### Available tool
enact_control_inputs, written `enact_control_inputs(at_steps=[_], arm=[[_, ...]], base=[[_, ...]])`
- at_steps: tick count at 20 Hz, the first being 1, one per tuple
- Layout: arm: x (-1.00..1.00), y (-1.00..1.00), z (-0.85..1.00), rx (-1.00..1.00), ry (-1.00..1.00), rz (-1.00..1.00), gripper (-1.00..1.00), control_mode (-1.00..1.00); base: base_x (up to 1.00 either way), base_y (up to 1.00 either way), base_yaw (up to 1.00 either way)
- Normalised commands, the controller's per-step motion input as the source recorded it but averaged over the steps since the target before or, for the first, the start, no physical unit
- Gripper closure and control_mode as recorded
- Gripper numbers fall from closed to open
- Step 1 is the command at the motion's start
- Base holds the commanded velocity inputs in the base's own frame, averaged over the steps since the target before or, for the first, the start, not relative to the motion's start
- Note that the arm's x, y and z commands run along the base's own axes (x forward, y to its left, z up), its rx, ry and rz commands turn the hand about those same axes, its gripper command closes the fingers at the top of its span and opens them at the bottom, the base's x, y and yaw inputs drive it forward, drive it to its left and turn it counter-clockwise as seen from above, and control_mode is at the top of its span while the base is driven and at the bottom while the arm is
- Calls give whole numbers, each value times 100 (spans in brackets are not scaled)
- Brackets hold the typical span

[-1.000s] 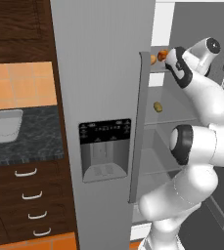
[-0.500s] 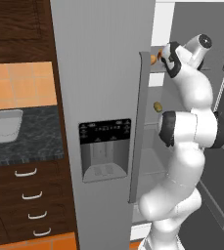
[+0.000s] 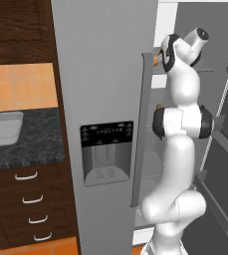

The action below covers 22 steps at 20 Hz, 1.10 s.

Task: Place one potato and one chicken drumstick in each tupperware on the nearby counter, to pack two identical lunches.

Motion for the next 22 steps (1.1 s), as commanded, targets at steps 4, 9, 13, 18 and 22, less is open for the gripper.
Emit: enact_control_inputs(at_steps=[4,9,13,18,22], arm=[[-11,0,-94,-8,-39,4,100,-100],[-96,28,-21,-7,-17,-1,100,-100],[-100,59,25,-12,4,-4,100,-100],[-100,32,-10,-13,5,-7,100,-100],[-100,-15,-61,-1,0,-2,100,-100]], base=[[0,0,0],[0,0,0],[0,0,0],[0,0,0],[0,0,0]])
